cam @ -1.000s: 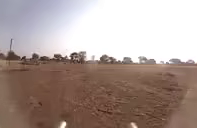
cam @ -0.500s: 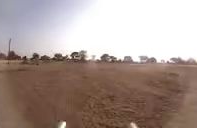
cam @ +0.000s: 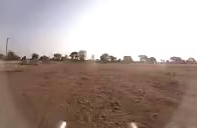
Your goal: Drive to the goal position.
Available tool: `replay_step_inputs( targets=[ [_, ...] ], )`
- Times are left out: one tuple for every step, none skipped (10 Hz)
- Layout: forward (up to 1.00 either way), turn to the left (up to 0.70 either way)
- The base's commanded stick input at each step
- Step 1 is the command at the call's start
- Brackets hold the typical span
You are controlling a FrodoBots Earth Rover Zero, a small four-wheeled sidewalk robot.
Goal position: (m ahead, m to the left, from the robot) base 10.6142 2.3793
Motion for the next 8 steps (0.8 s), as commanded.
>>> replay_step_inputs(
  targets=[
    [0.70, 0.00],
    [0.70, 0.00],
    [0.70, 0.00],
    [0.70, 0.00],
    [0.70, 0.00],
    [0.70, 0.00],
    [0.70, 0.00],
    [0.70, 0.00]
  ],
)
